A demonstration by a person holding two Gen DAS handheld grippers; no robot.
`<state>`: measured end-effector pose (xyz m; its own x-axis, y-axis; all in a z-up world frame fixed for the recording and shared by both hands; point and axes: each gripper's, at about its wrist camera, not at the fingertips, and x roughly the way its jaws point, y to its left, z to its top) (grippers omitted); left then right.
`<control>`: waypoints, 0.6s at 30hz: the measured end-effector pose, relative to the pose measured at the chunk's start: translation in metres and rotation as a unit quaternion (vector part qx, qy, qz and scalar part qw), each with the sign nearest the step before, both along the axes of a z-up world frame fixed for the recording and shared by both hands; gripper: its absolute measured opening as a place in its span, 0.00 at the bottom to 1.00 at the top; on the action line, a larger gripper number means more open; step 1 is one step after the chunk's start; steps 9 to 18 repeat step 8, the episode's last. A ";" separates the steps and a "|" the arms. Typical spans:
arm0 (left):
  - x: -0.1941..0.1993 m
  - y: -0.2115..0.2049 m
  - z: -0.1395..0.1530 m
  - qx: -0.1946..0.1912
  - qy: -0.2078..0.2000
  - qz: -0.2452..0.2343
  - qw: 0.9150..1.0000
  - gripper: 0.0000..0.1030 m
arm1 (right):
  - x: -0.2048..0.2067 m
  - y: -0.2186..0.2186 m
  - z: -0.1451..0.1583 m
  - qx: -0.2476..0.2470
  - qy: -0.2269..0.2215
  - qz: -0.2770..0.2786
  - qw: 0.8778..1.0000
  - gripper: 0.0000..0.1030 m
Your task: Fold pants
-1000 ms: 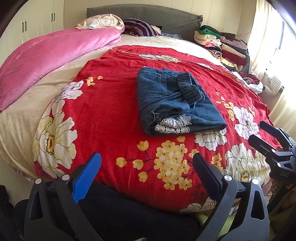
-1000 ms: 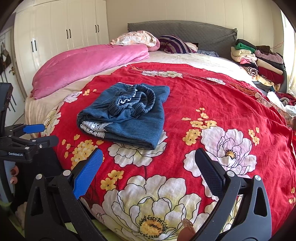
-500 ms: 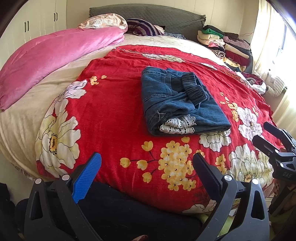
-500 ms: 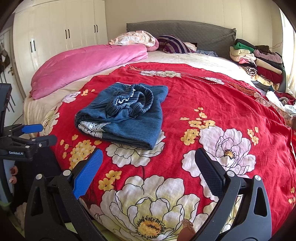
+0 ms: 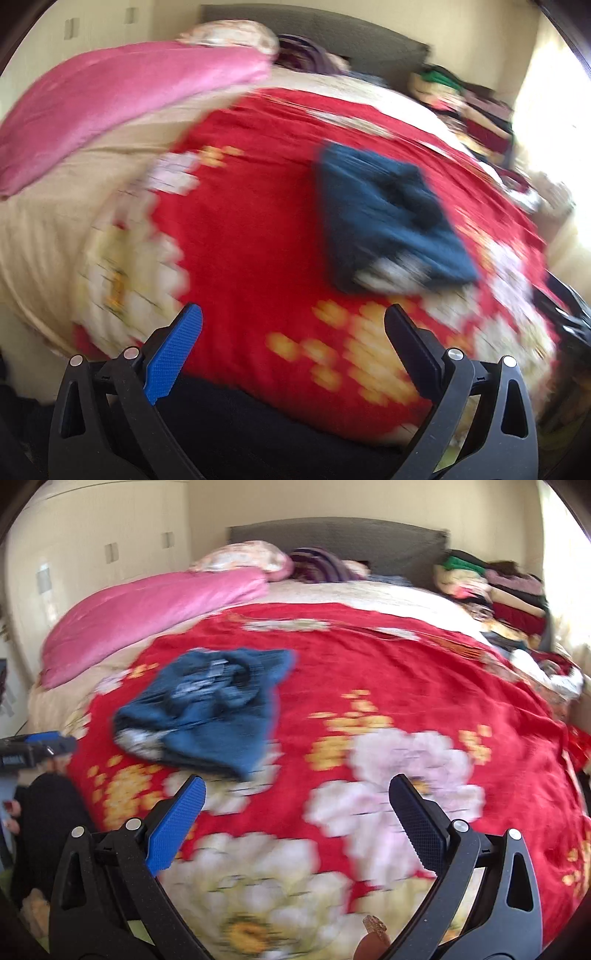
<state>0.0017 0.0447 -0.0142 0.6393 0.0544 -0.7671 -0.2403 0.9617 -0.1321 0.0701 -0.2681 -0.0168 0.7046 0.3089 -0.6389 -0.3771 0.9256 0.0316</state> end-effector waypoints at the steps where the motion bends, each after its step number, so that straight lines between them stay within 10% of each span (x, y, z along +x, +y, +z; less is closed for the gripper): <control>1: 0.013 0.024 -0.001 0.011 0.003 0.023 1.000 0.96 | 0.011 -0.018 0.001 0.001 0.000 -0.023 1.000 0.91; 8: 0.112 0.169 -0.033 0.069 0.078 0.145 0.984 0.96 | 0.104 -0.149 -0.009 -0.018 0.028 -0.182 0.983 0.91; 18: 0.112 0.169 -0.033 0.069 0.078 0.145 0.984 0.96 | 0.104 -0.149 -0.009 -0.018 0.028 -0.182 0.983 0.91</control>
